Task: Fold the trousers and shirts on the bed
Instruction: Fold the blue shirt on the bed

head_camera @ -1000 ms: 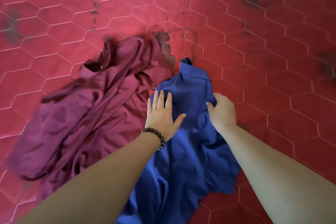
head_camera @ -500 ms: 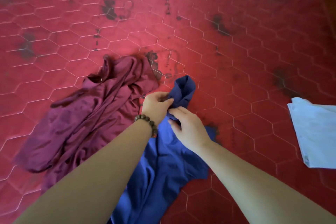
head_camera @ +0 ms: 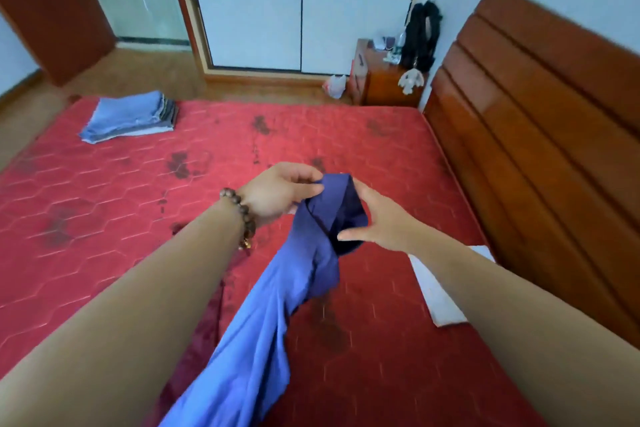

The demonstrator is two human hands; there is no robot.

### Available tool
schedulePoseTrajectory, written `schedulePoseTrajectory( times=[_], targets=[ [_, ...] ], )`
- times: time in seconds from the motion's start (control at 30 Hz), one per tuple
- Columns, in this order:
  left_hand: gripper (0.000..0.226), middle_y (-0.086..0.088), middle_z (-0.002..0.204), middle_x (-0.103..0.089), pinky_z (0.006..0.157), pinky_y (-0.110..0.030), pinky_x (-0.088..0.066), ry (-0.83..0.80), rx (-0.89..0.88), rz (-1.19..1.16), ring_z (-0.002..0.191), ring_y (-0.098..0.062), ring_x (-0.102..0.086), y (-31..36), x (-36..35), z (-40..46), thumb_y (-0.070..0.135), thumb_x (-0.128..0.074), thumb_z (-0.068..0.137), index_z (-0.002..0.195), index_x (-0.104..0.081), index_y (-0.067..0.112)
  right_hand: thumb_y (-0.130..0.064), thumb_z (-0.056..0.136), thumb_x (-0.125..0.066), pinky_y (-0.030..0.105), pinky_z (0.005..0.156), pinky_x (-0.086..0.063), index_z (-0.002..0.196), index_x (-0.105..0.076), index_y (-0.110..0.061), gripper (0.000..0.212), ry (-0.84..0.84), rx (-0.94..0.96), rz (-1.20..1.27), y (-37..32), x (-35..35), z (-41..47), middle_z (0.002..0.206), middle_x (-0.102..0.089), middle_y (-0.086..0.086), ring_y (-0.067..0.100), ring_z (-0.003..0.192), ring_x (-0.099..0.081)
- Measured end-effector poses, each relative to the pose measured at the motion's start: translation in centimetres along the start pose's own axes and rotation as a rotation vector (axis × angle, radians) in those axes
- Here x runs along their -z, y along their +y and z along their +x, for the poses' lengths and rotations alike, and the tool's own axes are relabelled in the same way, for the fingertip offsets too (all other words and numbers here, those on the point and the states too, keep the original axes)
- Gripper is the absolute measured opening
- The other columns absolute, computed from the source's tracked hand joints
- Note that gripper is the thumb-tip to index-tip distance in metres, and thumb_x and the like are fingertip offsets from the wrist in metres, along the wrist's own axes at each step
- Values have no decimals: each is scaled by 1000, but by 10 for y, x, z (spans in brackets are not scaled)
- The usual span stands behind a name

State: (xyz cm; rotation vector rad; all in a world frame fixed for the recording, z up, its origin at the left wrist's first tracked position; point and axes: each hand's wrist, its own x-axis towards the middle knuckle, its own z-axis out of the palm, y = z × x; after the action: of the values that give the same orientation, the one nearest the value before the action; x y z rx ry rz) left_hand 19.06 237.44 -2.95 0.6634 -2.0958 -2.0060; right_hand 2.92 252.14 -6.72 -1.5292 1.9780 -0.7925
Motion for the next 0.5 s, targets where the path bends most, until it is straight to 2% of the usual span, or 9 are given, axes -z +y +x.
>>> schedulePoseTrajectory(
  times=[0.03, 0.1, 0.17, 0.23, 0.3, 0.37, 0.4, 0.47, 0.5],
  targets=[
    [18, -13, 78, -53, 52, -22, -28, -23, -29, 1, 65, -18, -43, 26, -5, -1, -1, -48, 94, 85, -59, 10, -21, 72, -83, 32, 110, -33, 150, -25, -18, 97, -55, -11, 43, -9, 18, -8, 148, -42, 2, 17, 136, -40],
    [13, -21, 90, -45, 56, -26, -24, -45, -88, 8, 74, -25, -36, 79, -13, -4, -1, -45, 96, 91, -56, 3, -4, 73, -80, 40, 105, -43, 140, -42, -9, 77, -102, -30, 139, -30, 49, -25, 135, -57, 9, 20, 125, -52],
    [14, -19, 81, -48, 56, -28, -28, -15, -160, 1, 68, -24, -39, 128, -18, -6, -4, -42, 96, 90, -55, -2, 6, 73, -76, 44, 96, -50, 121, -59, -1, 51, -46, -51, 116, -46, 78, -39, 115, -68, 16, 17, 105, -62],
    [16, -14, 78, -57, 66, -27, -41, 11, -221, -76, 70, -21, -51, 171, -20, -9, -9, -41, 93, 89, -56, -5, 2, 78, -74, 45, 87, -52, 104, -67, 4, 27, 34, -29, 5, -61, 104, -51, 99, -72, 20, 13, 89, -61],
    [17, -15, 85, -56, 71, -28, -42, 44, -273, -73, 76, -21, -51, 208, -20, -15, -13, -41, 90, 89, -57, -6, -3, 83, -70, 41, 81, -51, 92, -70, 6, 12, 151, -9, -60, -79, 130, -62, 87, -72, 16, 11, 83, -58],
    [22, -14, 80, -54, 68, -30, -40, 91, -319, -70, 74, -21, -49, 240, -17, -19, -12, -40, 87, 79, -57, -1, -3, 88, -64, 39, 79, -47, 89, -67, 8, 11, 320, 0, 8, -98, 154, -70, 83, -65, 11, 12, 82, -53],
    [22, -13, 77, -52, 67, -30, -39, 108, -332, -104, 73, -21, -47, 255, -15, -22, -9, -40, 87, 75, -56, 1, -3, 91, -60, 42, 81, -47, 92, -64, 10, 14, 407, -10, 81, -108, 166, -74, 85, -63, 12, 14, 83, -53],
    [20, -11, 77, -49, 67, -31, -40, 99, -343, -197, 72, -21, -47, 280, -10, -26, 0, -41, 88, 73, -52, 6, -5, 95, -54, 48, 86, -47, 101, -59, 11, 18, 554, -46, 250, -129, 189, -80, 92, -63, 21, 20, 87, -54],
    [19, -10, 78, -49, 69, -30, -41, 61, -359, -212, 72, -20, -48, 290, -8, -29, 4, -40, 90, 75, -51, 7, -6, 95, -52, 47, 84, -47, 103, -58, 11, 20, 608, -50, 326, -139, 200, -82, 95, -63, 25, 23, 88, -54]
  ],
)
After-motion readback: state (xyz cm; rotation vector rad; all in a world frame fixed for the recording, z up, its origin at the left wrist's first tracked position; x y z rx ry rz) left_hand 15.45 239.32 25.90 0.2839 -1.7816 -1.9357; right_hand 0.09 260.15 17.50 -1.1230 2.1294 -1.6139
